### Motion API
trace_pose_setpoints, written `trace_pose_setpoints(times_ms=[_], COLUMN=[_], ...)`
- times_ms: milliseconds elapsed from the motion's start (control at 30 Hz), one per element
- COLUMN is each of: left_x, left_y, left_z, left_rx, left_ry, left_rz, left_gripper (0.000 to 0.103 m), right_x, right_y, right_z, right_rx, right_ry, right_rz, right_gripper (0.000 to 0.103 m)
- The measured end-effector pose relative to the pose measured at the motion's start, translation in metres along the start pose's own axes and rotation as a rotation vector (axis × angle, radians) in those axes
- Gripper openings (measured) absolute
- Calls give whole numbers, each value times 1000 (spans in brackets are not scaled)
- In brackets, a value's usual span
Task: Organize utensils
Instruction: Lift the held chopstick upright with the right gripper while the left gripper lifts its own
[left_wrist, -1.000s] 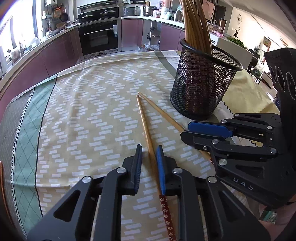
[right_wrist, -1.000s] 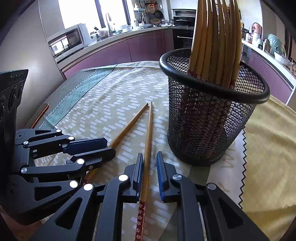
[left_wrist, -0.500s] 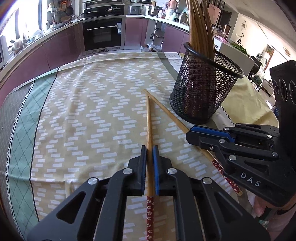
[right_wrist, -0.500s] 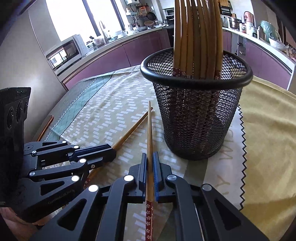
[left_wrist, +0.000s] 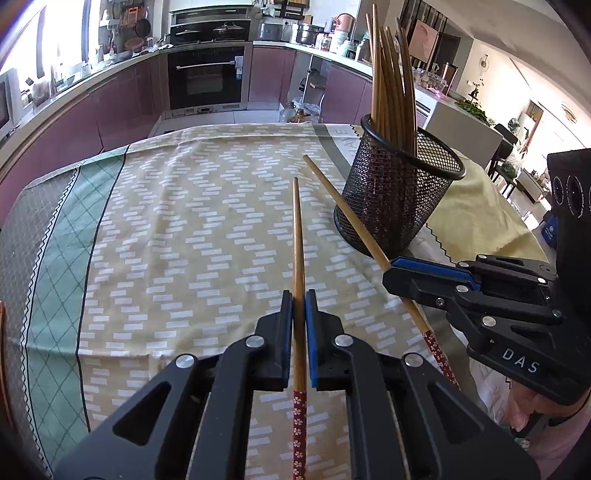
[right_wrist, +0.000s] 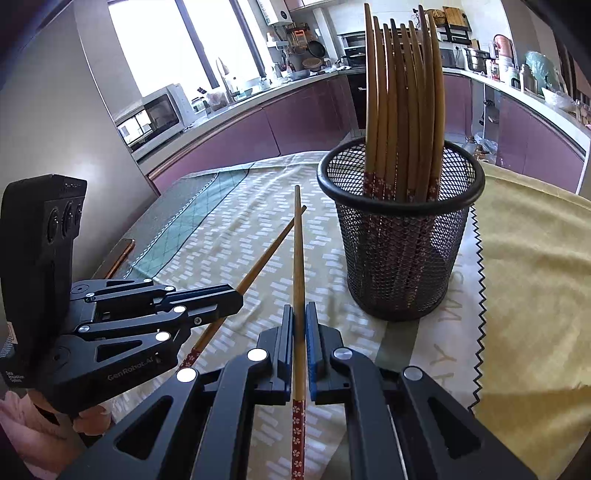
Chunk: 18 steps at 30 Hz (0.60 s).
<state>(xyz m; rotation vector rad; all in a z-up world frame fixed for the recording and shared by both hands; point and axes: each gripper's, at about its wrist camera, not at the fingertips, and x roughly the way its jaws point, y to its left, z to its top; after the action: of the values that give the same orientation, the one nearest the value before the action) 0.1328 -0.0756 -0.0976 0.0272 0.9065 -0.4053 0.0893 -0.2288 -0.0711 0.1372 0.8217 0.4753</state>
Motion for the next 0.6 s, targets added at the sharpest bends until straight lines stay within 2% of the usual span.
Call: trace_pose_setpoints(times_ms=[600], left_x=[-41], left_y=[-4], left_z=[4], left_rx=[13], left_ry=[-81], left_rz=[-29], left_gripper=[8], right_x=[-28], right_y=[14], right_z=[10], right_rx=[-26], right_ry=[-87], right_rz=[36], right_gripper=[6])
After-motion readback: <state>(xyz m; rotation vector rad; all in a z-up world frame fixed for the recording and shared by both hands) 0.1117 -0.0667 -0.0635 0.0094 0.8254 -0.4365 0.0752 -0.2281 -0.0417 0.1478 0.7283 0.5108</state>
